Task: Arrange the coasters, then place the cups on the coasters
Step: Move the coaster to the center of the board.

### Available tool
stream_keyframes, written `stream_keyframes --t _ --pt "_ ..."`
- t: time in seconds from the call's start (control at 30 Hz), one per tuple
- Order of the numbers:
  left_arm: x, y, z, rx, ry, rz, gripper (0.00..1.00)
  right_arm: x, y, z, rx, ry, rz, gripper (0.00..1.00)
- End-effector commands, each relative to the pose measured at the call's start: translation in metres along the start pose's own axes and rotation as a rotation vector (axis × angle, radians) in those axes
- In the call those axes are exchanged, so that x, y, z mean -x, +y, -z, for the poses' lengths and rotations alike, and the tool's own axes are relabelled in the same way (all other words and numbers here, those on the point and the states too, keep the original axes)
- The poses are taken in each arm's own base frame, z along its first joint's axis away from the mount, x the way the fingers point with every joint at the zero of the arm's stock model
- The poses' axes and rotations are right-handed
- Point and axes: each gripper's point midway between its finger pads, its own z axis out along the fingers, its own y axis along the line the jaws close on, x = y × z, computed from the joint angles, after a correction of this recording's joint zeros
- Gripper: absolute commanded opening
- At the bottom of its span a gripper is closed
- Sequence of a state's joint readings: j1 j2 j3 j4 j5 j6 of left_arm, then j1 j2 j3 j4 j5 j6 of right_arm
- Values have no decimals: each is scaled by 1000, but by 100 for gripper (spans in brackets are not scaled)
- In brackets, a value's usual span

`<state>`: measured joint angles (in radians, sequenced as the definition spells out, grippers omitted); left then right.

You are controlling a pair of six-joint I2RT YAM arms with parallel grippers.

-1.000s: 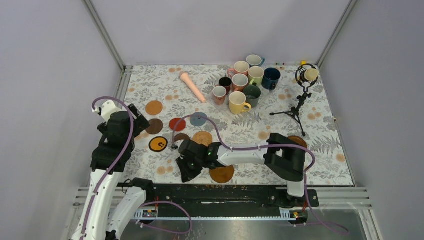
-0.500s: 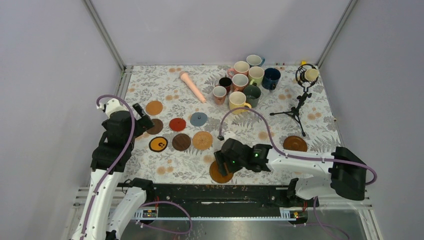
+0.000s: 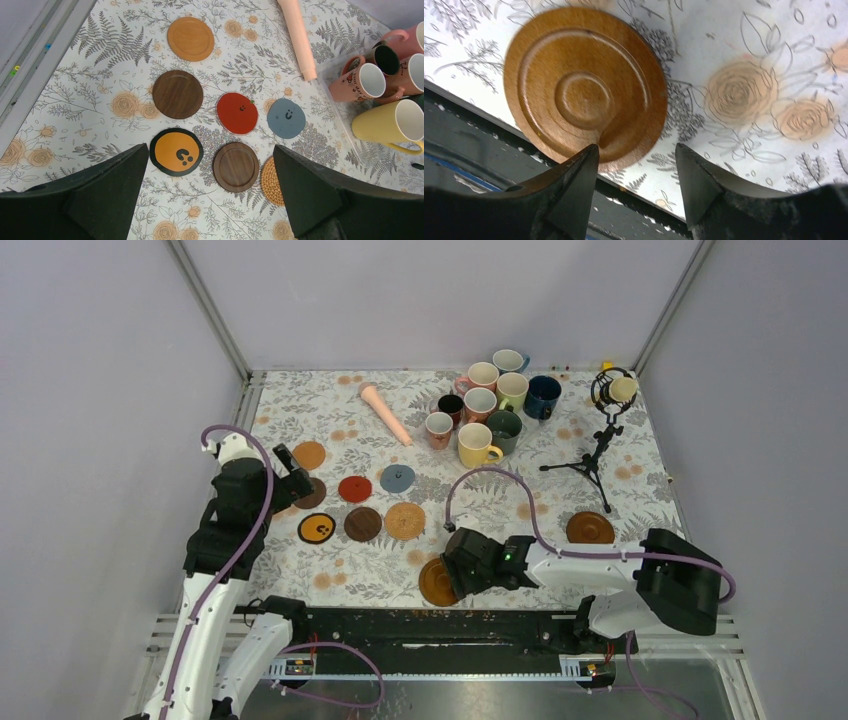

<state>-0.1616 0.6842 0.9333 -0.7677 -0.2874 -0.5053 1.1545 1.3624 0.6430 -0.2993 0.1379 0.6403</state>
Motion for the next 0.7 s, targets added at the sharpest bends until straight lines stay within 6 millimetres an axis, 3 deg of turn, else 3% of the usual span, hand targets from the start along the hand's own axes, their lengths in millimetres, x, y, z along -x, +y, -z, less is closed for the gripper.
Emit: stream_keyframes --t 0.0,0.2,0.5,0.67 --pt "10 -5 -1 -21 -40 6 99 11 16 -10 43 -1 9 63" --pt "10 -4 -1 -18 -41 5 99 33 55 -15 143 13 20 54" --pt "11 -1 0 -5 -49 8 99 91 124 -30 270 -11 6 47" --pt "10 0 -1 1 -46 6 99 105 136 -24 293 -32 46 48"
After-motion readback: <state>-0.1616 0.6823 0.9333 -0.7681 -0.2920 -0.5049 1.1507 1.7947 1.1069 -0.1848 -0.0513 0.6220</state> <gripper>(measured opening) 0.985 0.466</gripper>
